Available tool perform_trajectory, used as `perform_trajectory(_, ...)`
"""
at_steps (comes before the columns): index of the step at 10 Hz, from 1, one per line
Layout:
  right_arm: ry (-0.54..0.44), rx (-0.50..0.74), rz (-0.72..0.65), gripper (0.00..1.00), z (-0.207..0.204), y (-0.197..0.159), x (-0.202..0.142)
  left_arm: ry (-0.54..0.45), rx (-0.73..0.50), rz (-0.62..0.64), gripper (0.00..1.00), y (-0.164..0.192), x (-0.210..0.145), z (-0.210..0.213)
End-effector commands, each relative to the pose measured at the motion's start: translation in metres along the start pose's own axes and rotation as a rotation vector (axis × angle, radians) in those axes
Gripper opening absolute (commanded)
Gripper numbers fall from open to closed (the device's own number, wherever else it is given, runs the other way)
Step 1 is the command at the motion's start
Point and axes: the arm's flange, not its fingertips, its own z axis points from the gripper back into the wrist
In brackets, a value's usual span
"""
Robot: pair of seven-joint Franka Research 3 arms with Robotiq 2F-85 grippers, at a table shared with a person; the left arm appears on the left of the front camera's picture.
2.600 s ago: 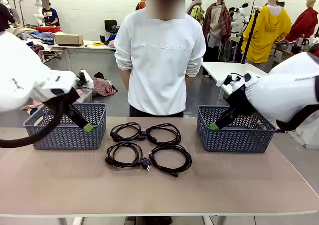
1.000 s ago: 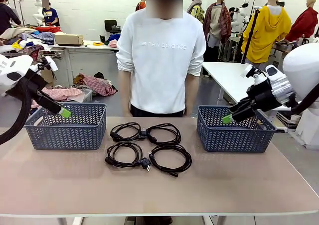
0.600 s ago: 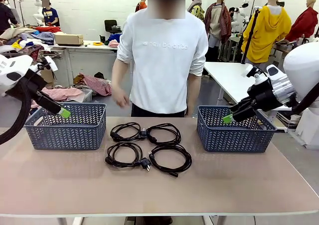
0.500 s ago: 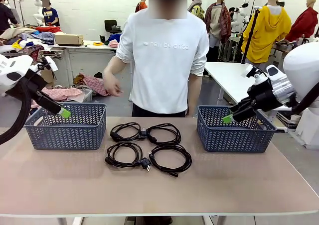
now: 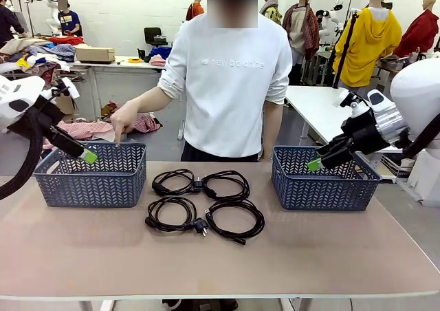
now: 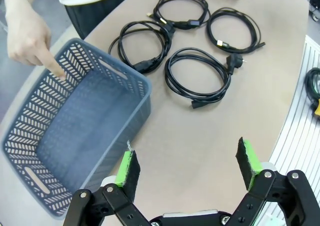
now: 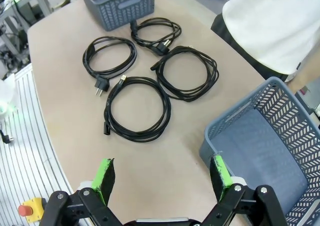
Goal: Organize the cables according to human instructions.
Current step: Pick up a bundle of cables and place it in the basket indicated by the human.
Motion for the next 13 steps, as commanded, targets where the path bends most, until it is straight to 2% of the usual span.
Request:
perform_trajectory(1, -0.027, 0.015, 0.022, 1.00, -0.002, -0.005, 0.002, -0.025, -0.018, -0.017, 1.00, 0.001, -0.002, 0.000)
perform_trajectory(7, -0.027, 0.015, 0.022, 1.00, -0.002, -0.005, 0.002, -0.025, -0.018, -0.017, 1.00, 0.001, -0.002, 0.000)
perform_trajectory(8, -0.027, 0.015, 0.022, 1.00, -0.002, -0.005, 0.002, 0.000, 0.000, 0.000, 1.00, 0.000, 0.000, 0.000)
perform_trajectory(10, -0.027, 0.015, 0.022, 1.00, -0.002, -0.005, 0.002, 0.071, -0.007, -0.138, 1.00, -0.011, 0.027, -0.012)
perform_trajectory(13, -0.027, 0.015, 0.022, 1.00, -0.002, -0.005, 0.002, 0.227, -0.064, -0.341, 1.00, -0.038, 0.074, -0.063)
